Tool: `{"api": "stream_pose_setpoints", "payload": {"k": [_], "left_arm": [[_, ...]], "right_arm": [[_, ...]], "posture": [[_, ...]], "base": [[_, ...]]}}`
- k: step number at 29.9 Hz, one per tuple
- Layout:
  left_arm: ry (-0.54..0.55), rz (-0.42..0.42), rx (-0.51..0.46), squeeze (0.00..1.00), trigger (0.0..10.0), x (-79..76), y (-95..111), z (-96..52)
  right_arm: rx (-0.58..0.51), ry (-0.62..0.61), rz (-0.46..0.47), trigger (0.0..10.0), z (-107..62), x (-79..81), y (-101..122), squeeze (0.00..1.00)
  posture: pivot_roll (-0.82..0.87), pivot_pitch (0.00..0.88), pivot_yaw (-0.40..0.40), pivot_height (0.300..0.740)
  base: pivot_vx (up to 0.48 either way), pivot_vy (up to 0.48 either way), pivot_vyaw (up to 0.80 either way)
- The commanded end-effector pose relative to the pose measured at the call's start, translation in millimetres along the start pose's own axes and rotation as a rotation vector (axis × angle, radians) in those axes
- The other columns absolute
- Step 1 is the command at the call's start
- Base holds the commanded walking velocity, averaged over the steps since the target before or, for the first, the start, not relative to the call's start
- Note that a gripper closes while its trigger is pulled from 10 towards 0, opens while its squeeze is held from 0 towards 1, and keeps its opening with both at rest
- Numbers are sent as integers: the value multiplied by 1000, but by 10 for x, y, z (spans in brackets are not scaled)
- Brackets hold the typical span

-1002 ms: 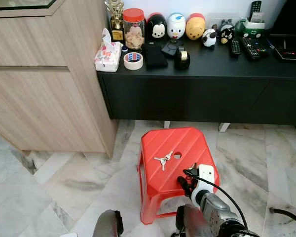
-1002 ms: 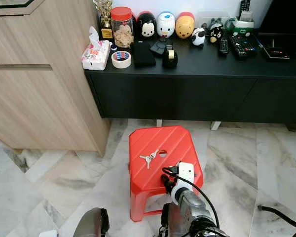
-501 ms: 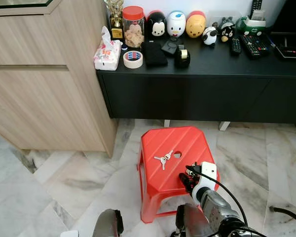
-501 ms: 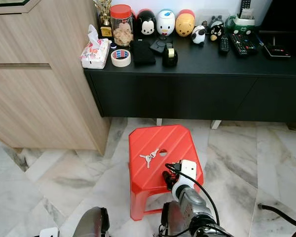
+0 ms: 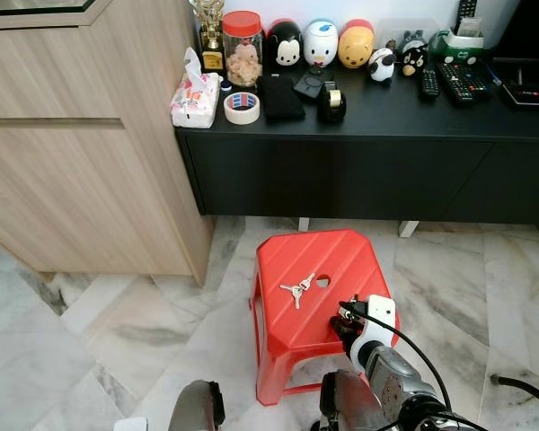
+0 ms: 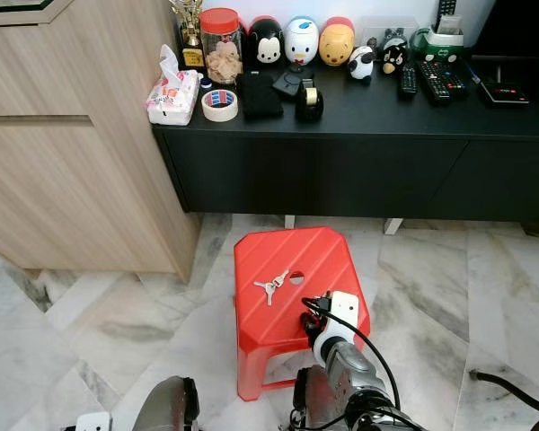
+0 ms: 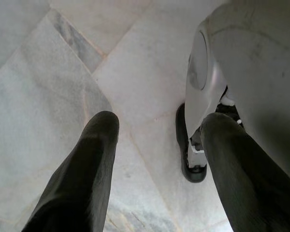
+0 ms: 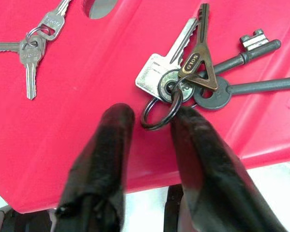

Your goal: Hang keys on a hook

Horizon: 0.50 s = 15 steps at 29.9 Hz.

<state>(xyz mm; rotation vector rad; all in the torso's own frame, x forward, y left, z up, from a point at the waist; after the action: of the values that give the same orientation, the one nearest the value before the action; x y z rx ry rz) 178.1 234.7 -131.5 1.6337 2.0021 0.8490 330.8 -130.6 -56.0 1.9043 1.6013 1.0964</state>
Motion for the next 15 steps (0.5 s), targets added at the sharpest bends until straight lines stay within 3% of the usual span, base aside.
{"api": "stream_pose_setpoints", "payload": {"k": [1,15], "left_arm": [[10,4,24,0,10000,18,-105,-37],[13,16,18,0,10000,17,-89,-34]], "right_arm": [[25,-11,8,0,-6,-18,-63,0],[25,-9,-4,0,-4,-7,-64,0]], "posture": [[73,166,-10,615],[74,165,-8,615]], "base": [[0,0,0],[0,0,0]]}}
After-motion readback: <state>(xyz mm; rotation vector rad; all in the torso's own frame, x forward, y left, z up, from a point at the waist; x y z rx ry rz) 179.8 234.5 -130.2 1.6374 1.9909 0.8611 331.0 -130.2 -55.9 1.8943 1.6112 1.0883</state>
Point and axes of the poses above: a point about 5 cm out from each wrist's last joint towards the gripper, its own z axis pointing out of the wrist towards the gripper, its own y axis along the axis of the wrist's last joint, x = y × z, the point moved 6 cm from there along z, pointing out of the wrist towards the gripper, and after that the axes turned 2 degrees about -z, right-handed, at the moved point
